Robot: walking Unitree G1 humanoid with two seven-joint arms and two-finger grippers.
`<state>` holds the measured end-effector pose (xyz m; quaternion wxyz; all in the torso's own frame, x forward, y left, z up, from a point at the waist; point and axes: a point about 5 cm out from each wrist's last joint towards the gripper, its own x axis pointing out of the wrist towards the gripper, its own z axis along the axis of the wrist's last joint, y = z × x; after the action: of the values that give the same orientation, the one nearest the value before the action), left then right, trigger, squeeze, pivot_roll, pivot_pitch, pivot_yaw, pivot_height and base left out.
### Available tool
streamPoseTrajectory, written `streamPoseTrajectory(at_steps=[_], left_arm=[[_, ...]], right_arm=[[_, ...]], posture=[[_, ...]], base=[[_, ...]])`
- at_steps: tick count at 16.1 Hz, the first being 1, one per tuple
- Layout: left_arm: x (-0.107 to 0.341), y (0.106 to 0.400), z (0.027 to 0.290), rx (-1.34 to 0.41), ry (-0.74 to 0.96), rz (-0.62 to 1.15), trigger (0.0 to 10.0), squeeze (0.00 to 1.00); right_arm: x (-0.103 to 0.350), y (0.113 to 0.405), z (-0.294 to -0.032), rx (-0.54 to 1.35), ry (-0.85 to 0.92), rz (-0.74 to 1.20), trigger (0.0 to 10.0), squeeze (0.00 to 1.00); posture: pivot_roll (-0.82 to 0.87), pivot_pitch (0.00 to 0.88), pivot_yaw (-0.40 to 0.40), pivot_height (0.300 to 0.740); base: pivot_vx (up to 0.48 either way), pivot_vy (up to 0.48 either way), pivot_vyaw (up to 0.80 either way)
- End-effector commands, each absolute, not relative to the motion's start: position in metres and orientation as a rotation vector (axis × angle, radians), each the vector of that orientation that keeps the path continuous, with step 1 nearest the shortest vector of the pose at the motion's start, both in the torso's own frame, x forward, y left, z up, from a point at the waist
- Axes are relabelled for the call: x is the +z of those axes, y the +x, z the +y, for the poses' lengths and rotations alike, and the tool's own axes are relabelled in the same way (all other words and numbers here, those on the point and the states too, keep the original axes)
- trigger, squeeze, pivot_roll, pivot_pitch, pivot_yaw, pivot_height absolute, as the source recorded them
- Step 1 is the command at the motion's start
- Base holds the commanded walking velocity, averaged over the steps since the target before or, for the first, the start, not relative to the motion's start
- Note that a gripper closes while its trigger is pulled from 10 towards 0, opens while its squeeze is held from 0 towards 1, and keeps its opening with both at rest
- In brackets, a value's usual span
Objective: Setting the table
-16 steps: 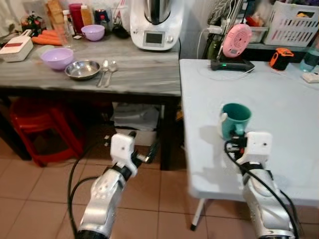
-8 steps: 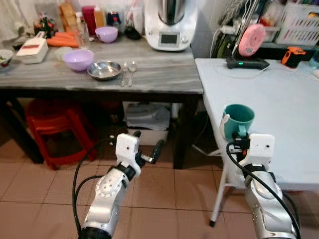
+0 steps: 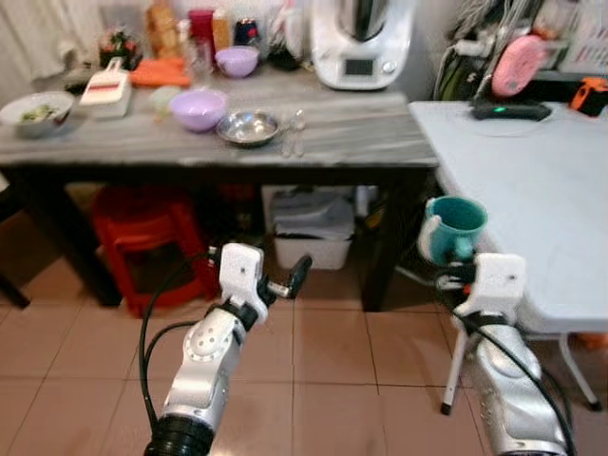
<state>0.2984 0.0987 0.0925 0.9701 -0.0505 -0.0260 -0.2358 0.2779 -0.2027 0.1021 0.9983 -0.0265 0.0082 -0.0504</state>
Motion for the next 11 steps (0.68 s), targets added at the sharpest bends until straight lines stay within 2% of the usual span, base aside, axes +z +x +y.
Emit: streamPoseTrajectory(at_steps=[1, 6, 9, 11], left_arm=[[0.088, 0.299, 0.111, -0.409, -0.075, -0.045, 10.0, 0.0], [0.085, 0.3, 0.139, -0.207, 0.014, -0.062, 10.0, 0.0], [0.083, 0.299, 0.146, -0.168, 0.03, -0.057, 10.0, 0.0], [0.082, 0.291, 0.147, -0.184, 0.071, -0.08, 10.0, 0.0]], right_arm=[[0.113, 0.281, -0.193, -0.07, -0.042, -0.038, 10.0, 0.0], [0.118, 0.276, -0.197, -0.094, -0.037, -0.076, 10.0, 0.0], [0.117, 0.274, -0.197, -0.092, -0.04, -0.079, 10.0, 0.0], [0.118, 0.273, -0.196, -0.079, -0.05, -0.086, 10.0, 0.0]], posture=[[-0.09, 0.0, -0.032, 0.74], [-0.09, 0.0, -0.025, 0.74], [-0.09, 0.0, -0.025, 0.74], [-0.09, 0.0, -0.025, 0.74]], base=[[0.0, 0.48, 0.0], [0.0, 0.448, 0.0], [0.0, 0.0, 0.0], [0.0, 0.0, 0.54]])
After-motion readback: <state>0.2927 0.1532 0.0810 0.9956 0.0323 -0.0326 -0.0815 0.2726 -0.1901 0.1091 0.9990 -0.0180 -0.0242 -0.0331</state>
